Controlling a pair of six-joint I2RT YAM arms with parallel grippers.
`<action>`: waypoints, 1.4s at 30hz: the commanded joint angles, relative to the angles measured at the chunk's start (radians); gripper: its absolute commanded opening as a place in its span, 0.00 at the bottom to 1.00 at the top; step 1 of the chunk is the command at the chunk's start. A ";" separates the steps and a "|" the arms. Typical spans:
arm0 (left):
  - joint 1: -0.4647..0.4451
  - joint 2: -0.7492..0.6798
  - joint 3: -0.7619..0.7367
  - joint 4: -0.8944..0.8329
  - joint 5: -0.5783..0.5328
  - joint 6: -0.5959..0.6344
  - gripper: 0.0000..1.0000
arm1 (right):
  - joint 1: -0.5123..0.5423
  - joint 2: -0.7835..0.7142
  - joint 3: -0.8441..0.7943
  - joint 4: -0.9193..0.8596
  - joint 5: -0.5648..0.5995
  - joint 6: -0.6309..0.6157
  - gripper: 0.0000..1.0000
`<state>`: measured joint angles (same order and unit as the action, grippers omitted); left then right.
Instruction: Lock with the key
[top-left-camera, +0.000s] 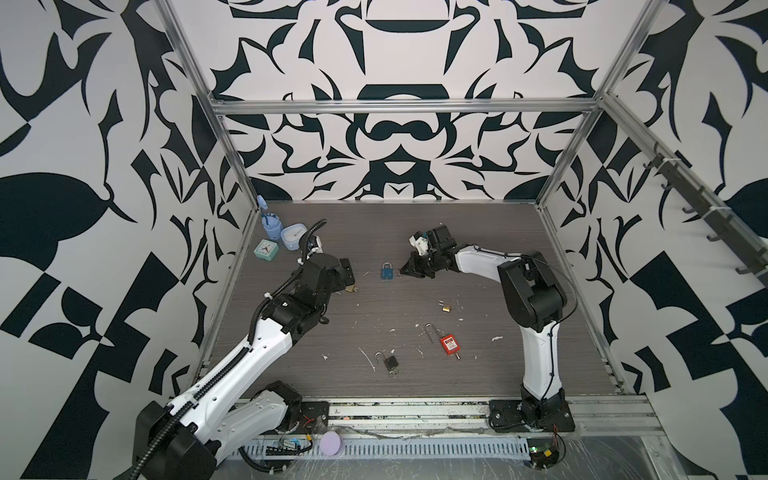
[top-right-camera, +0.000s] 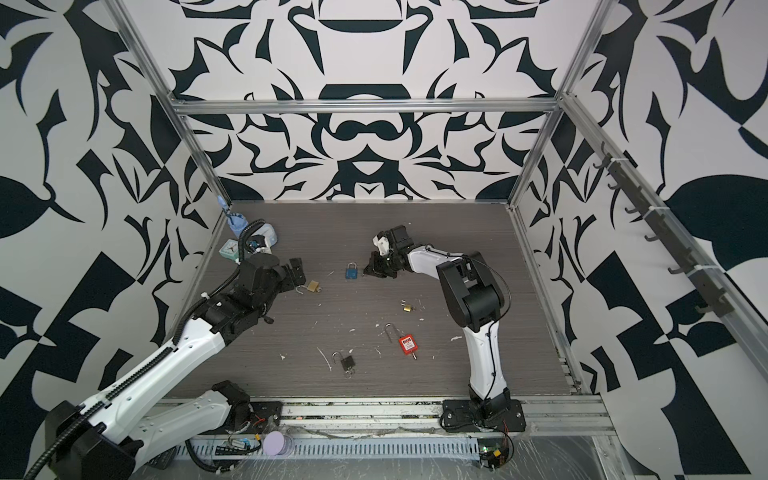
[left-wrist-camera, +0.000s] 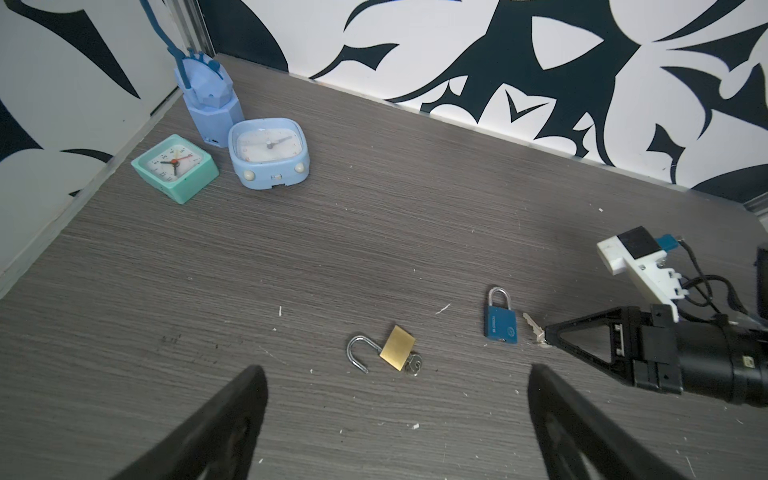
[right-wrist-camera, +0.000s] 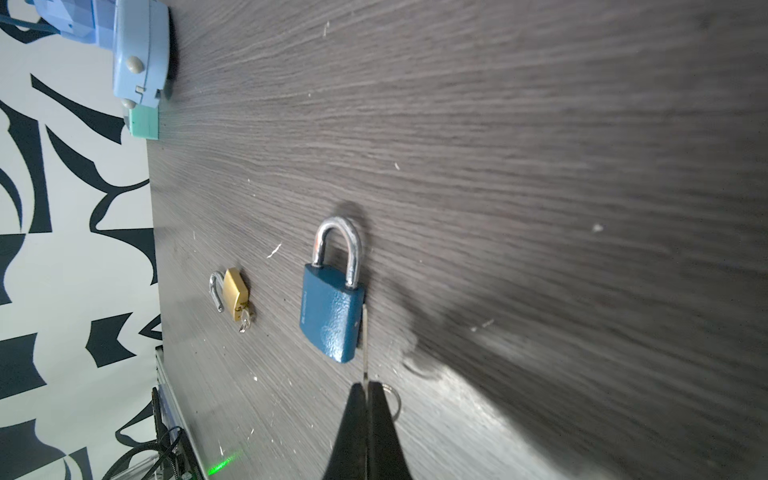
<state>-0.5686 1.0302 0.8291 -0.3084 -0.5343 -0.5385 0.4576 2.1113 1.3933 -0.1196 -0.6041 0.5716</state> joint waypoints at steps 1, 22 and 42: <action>0.004 0.022 0.036 0.020 0.009 -0.016 1.00 | -0.004 -0.003 0.054 -0.030 -0.019 -0.025 0.00; 0.003 0.073 0.059 0.019 0.041 -0.037 1.00 | -0.004 0.075 0.123 -0.055 -0.011 -0.039 0.00; 0.004 0.053 0.046 0.015 0.040 -0.041 1.00 | -0.004 0.057 0.145 -0.072 0.010 -0.050 0.18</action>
<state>-0.5686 1.1019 0.8604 -0.2955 -0.4915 -0.5617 0.4568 2.2047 1.5047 -0.1772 -0.6052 0.5404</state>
